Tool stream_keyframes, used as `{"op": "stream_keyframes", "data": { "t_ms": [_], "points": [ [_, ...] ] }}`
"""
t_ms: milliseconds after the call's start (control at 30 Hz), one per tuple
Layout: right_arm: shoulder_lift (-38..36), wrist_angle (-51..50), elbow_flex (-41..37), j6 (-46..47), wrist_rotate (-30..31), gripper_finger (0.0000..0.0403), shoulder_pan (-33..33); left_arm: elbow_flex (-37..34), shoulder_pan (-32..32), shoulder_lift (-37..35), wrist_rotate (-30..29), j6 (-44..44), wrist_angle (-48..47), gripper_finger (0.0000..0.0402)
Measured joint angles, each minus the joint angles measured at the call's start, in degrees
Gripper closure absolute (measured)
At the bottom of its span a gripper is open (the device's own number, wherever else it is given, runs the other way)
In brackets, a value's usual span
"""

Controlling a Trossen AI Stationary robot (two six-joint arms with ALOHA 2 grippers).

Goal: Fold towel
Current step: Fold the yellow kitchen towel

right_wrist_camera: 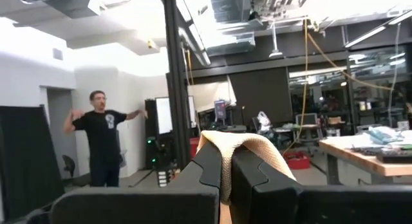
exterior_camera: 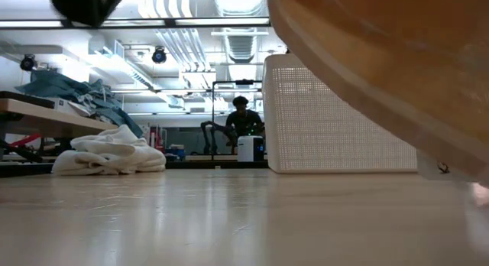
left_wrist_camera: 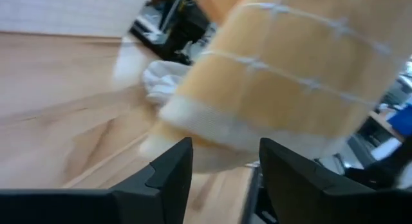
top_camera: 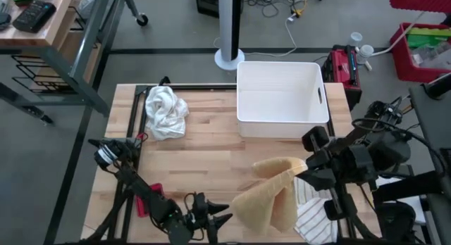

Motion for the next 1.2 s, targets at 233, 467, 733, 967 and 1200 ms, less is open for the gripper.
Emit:
{"op": "stream_keyframes", "data": {
  "t_ms": [233,467,733,967,1200],
  "points": [
    [0.0,2.6,0.0,-0.2,-2.2,0.0403,-0.7,3.4,0.3,0.0,1.5,6.1,-0.1,0.0223],
    [0.0,5.5,0.1,-2.2,-3.0,0.0403,-0.8,4.9,0.9,0.0,3.5,8.7,-0.2,0.0236],
    [0.1,5.5,2.4,-3.6,-3.0,0.0403,-0.9,4.6,1.1,0.0,3.4,8.7,-0.3,0.0248],
    [0.1,5.4,3.6,-3.7,-3.0,0.0403,-0.9,4.4,2.8,0.0,3.3,8.5,-0.2,0.0231],
    [0.6,5.3,3.5,-4.6,-3.0,0.0403,-1.0,4.4,5.2,0.0,8.7,9.4,1.8,0.0219]
  ]
}}
